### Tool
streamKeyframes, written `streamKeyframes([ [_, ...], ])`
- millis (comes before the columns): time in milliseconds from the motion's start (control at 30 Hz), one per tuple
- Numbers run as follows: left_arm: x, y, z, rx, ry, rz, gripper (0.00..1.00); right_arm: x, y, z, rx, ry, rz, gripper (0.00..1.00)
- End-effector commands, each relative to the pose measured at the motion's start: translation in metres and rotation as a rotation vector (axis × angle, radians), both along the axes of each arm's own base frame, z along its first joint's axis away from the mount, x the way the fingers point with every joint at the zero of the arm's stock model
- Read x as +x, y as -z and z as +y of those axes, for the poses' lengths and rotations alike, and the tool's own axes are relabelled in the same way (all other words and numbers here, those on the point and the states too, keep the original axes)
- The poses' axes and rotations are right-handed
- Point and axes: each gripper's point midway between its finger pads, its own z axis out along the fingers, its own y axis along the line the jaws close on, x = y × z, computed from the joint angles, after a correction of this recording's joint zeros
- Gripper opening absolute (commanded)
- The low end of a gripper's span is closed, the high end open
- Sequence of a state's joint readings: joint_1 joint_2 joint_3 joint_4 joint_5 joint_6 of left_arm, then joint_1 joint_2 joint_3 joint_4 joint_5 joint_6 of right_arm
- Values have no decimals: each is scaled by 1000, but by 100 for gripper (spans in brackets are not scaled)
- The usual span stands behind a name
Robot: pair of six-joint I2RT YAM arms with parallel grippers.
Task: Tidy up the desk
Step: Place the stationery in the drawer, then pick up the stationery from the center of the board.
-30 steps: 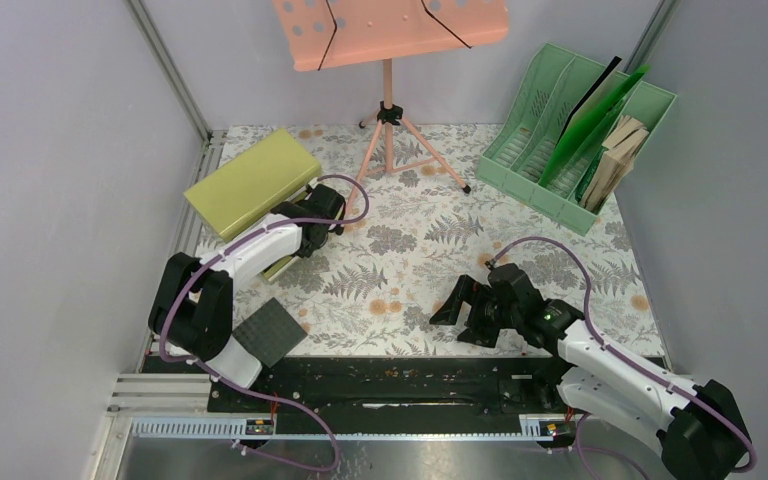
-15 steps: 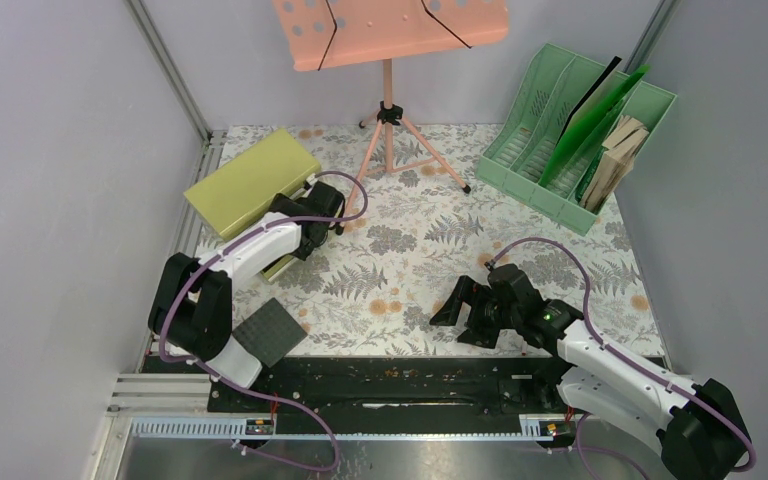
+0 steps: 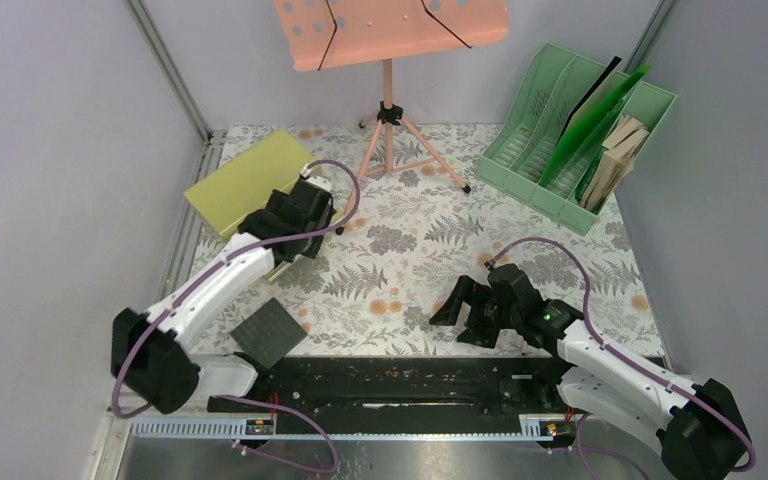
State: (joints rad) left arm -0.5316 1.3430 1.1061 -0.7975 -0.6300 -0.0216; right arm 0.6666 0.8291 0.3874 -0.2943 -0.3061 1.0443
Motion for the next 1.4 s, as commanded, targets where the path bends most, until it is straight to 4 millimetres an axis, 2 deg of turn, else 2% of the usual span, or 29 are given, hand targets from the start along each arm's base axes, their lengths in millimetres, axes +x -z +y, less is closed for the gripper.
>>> streamKeyframes([
  [0,-10,-32,-50,-381,111,-93,77,2,-3,4,18,-5,-17,99],
  [200,-39,-68,-95,-753,232,-158,78,1,-4,3,19,-3,-18,100],
  [300,-55,-83,-111,-894,280,-165,86,1,-4,3,18,-1,-20,99],
  [500,-78,-112,-127,-1095,334,-183,98,2,-4,-1,9,17,-27,99],
  [667,-102,-125,-144,-1250,437,-151,99,1,-1,-4,3,27,-28,99],
  [767,-114,-117,-154,-1301,484,-80,99,-1,1,-5,-2,27,-22,99],
  [900,-127,-97,-163,-1319,510,49,99,-3,4,-8,-10,31,-19,99],
  [1133,-136,-63,-164,-1269,487,194,99,-4,6,-16,-48,34,-29,99],
  [1200,-136,-55,-163,-1246,466,226,99,-5,7,-23,-99,32,-30,99],
  [1367,-136,-47,-162,-1220,439,278,99,4,1,-65,-349,96,-70,98],
])
